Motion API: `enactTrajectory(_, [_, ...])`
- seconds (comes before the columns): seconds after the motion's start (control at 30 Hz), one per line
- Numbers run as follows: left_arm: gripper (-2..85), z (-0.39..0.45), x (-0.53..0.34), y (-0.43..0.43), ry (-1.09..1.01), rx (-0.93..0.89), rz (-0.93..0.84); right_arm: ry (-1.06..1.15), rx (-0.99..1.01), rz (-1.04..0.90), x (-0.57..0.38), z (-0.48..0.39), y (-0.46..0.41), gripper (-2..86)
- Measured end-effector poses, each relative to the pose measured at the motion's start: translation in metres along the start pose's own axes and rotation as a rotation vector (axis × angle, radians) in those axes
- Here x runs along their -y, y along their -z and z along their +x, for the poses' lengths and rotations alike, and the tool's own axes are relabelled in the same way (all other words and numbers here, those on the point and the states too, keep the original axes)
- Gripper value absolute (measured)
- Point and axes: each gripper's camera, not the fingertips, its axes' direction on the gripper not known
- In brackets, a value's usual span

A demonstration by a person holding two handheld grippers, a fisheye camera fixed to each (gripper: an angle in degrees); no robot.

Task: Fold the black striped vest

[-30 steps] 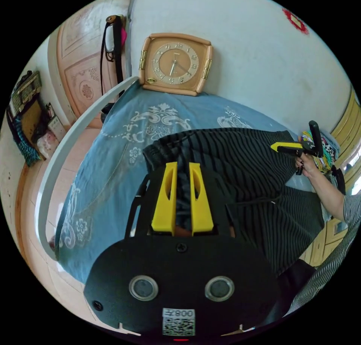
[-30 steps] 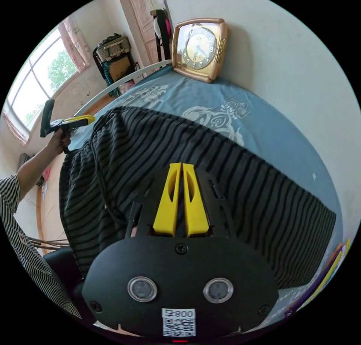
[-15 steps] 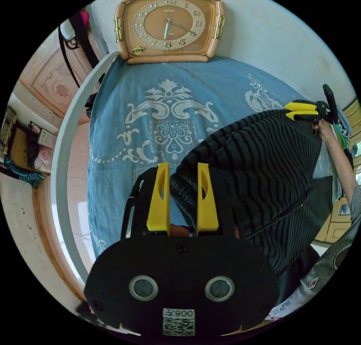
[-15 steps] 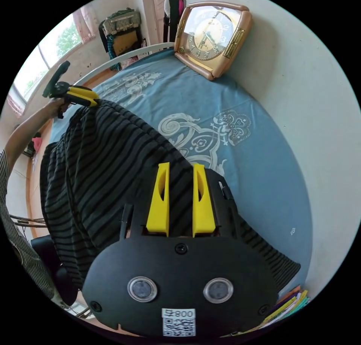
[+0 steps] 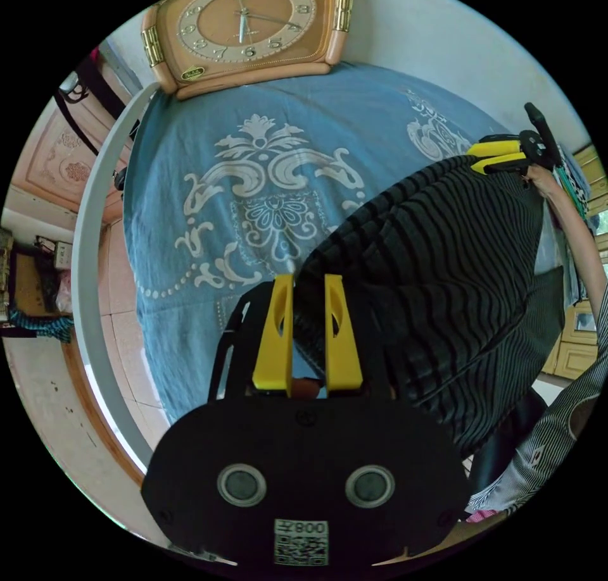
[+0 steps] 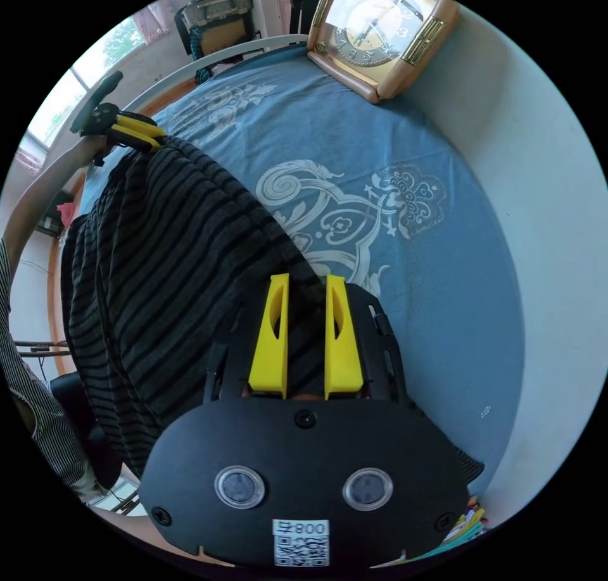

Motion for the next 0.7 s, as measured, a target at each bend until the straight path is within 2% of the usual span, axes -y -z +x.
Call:
enactTrajectory(0.23, [2.8, 0.038, 0.007, 0.014, -0.005, 0.1, -0.022, -0.012, -0.044, -0.027, -0.016, -0.027, 0.024, 5.0])
enactTrajectory(0.47, [1.2, 0.074, -0.014, 0.06, 0.043, 0.147, 0.054, -0.053, -0.136, -0.077, -0.042, -0.071, 0.058, 2.7])
enactTrajectory(0.7, [1.0, 0.126, -0.051, 0.115, 0.05, 0.219, 0.133, -0.111, -0.173, -0.003, -0.101, -0.122, 0.129, 2.2])
